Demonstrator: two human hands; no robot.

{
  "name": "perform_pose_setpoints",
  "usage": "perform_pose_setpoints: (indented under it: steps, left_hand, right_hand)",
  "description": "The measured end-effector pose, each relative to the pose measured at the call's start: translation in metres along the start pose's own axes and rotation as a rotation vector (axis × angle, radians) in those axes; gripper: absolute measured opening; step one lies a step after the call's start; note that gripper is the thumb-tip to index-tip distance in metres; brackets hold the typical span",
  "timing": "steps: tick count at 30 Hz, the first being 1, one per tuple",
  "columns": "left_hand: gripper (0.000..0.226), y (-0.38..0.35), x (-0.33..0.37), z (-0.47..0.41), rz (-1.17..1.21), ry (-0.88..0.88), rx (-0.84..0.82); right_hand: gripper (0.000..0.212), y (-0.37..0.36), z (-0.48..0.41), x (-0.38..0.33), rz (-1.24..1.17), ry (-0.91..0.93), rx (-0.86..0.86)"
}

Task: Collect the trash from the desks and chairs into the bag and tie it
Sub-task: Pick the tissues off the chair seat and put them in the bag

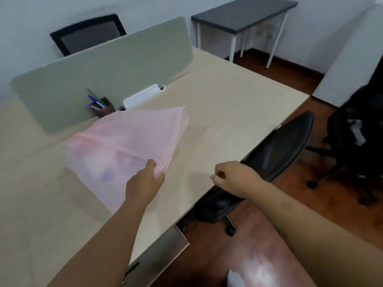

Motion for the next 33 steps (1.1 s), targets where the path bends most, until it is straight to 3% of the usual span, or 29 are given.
perform_pose_setpoints:
  steps: [6, 10, 18, 24, 27, 33]
  left_hand:
    - [0.027, -0.061, -0.03, 0.002, -0.003, -0.026, -0.153]
    - [0.032, -0.077, -0.039, 0.005, -0.024, -0.076, -0.154]
    - [0.036, -0.081, -0.03, 0.013, -0.056, -0.126, -0.066]
    - [0.032, -0.089, -0.021, 0.014, -0.042, -0.125, -0.088]
    - [0.033, -0.088, -0.016, 0.015, -0.067, -0.156, -0.073]
    - [0.03, -0.108, 0.014, 0.008, -0.059, -0.216, -0.123]
  right_hand:
    - [0.053, -0.002, 0.032, -0.009, 0.165, -0.043, 0.074]
    - [0.055, -0.001, 0.042, 0.009, 0.205, -0.13, 0.099]
    - [0.052, 0.0, 0.099, 0.092, 0.361, -0.253, 0.156]
    - [0.055, -0.007, 0.153, 0.172, 0.34, -0.267, 0.213]
    - [0.042, -0.009, 0.182, 0.213, 0.29, -0.351, 0.248]
    - [0.043, -0.031, 0.169, 0.213, 0.343, -0.359, -0.009]
Point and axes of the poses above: each hand's wrist, its own z-axis away from the middle knuckle, its own y-axis out of the back of the hand, x = y × z, the point moved 10 cm from there along -z, towards the middle knuckle, and after that the axes turned 15 degrees about z, right-handed, at the moved point
